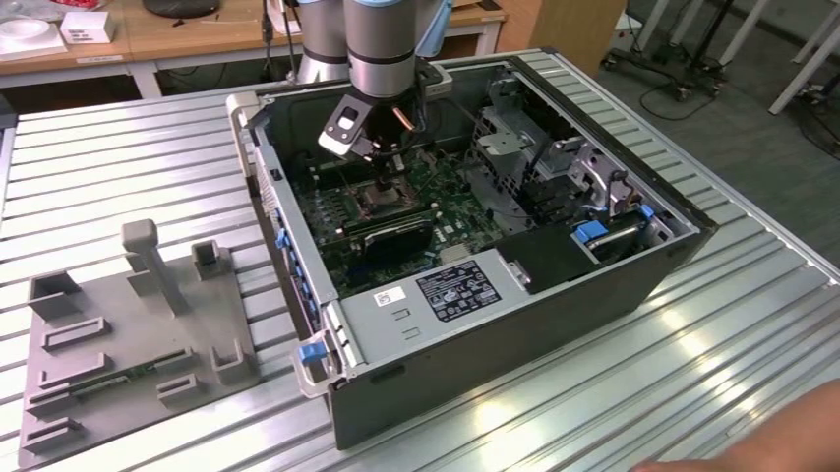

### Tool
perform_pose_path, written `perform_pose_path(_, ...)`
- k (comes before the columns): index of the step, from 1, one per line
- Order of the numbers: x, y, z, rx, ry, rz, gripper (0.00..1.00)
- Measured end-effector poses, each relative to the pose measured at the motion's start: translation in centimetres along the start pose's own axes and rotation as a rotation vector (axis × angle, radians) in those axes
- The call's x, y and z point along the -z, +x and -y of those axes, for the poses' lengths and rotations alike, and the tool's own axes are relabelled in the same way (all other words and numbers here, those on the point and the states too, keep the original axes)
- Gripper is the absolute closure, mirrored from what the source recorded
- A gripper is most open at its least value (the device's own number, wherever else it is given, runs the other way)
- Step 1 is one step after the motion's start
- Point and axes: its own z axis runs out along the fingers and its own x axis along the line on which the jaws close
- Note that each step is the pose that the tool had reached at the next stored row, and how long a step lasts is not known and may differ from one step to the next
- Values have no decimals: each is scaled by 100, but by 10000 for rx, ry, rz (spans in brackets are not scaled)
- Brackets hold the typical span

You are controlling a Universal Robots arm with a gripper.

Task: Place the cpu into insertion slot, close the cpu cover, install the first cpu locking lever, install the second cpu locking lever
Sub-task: 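Place the cpu into insertion slot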

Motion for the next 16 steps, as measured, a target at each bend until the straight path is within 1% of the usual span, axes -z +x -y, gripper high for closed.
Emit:
perform_pose_path(1,0,0,0,0,0,0,89)
perform_pose_path(3,1,0,0,1,39,4,89)
perform_pose_path(4,1,0,0,0,43,4,89)
perform_pose_path(9,-1,0,0,-1,48,2,89)
perform_pose_path(14,-46,-1,4,-1,48,1,89)
perform_pose_path(16,-48,-1,4,0,49,4,89)
